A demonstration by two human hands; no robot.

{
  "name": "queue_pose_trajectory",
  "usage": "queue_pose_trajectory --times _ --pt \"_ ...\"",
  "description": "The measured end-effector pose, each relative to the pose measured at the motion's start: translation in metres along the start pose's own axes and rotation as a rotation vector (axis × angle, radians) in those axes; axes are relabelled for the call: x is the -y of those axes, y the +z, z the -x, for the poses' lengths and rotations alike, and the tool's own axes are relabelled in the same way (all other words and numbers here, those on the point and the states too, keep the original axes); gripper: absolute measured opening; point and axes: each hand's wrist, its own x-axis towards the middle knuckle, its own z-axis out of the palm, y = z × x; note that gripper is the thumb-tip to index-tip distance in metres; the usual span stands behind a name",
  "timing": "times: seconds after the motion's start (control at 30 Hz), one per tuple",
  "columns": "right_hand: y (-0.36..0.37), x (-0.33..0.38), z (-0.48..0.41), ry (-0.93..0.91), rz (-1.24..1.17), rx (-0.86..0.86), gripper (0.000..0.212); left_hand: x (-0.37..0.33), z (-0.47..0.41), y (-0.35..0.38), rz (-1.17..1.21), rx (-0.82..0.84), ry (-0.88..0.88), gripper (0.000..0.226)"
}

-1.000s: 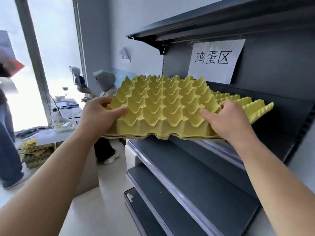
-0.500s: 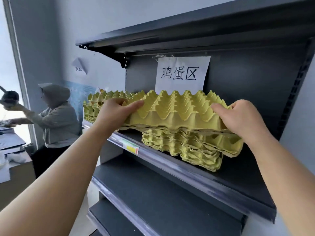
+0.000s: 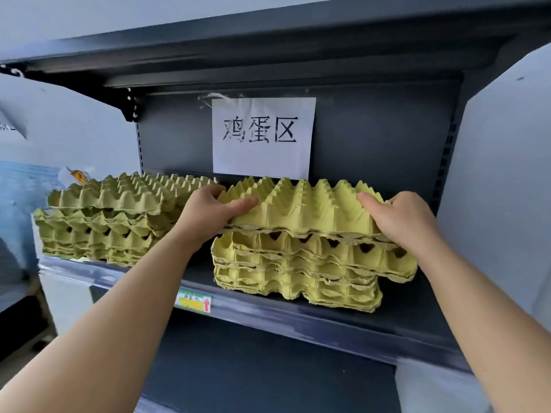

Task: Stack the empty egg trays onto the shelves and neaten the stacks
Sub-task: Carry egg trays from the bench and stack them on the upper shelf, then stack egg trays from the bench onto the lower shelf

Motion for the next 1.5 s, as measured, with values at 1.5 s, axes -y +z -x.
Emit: queue_pose_trajectory --times 1.5 --pt "-0.129 -0.231 0.201 0.211 0.367 0.018 0.041 -0.049 0.222 0.258 -0.222 0.483 0.898 0.046"
